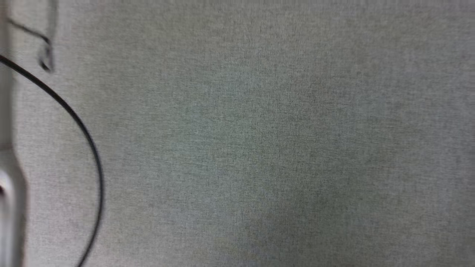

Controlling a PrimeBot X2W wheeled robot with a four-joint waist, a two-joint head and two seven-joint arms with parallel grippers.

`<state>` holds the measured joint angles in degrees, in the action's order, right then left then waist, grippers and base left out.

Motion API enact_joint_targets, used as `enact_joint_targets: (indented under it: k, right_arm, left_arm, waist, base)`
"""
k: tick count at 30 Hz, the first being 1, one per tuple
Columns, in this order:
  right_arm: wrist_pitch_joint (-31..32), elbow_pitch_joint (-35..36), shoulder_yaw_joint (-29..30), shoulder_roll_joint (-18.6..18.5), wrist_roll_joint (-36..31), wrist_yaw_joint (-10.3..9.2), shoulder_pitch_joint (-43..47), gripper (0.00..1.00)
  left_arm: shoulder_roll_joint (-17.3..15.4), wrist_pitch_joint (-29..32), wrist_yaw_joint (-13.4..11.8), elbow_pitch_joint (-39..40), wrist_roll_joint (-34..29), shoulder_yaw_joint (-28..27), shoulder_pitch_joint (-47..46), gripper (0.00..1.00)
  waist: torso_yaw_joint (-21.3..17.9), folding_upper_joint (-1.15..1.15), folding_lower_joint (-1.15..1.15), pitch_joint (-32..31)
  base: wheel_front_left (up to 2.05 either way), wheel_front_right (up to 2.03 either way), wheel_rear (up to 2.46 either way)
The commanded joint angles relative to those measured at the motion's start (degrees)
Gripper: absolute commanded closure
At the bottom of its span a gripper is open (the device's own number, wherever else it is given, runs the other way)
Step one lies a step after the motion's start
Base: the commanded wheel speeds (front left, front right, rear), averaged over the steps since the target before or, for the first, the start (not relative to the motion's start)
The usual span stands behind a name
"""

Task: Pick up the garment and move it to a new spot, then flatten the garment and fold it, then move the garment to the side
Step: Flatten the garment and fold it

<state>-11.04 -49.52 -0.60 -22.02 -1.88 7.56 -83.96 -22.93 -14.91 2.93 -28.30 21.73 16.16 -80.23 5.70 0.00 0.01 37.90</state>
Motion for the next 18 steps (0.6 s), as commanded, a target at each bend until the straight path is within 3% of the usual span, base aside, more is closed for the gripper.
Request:
enact_joint_targets:
  k: [1,8,18]
  right_arm:
    - [-0.4,-0.4,-0.1,-0.5,0.5,-0.15,1.4,1.00]
    - [-3.3,-2.1,-3.7,-0.3,3.9,-0.14,14.1,1.00]
    - [-4.1,0.2,-11.8,0.1,13.6,-0.13,34.9,1.00]
  left_arm:
    - [0.1,-0.4,0.0,0.5,-0.2,-0.5,1.4,1.00]
    - [4.0,-0.3,2.0,6.5,-2.1,-1.0,19.4,1.00]
    - [5.1,-0.3,3.5,7.2,-1.7,2.2,42.7,1.00]
  waist:
    - [0.1,0.00,-0.01,-1.4]
    - [0.0,0.00,-0.01,-8.2]
    - [-0.6,0.00,-0.01,-18.7]
  base:
    - [0.00,0.00,0.00]
    - [0.00,0.00,0.00]
    - [0.00,0.00,0.00]
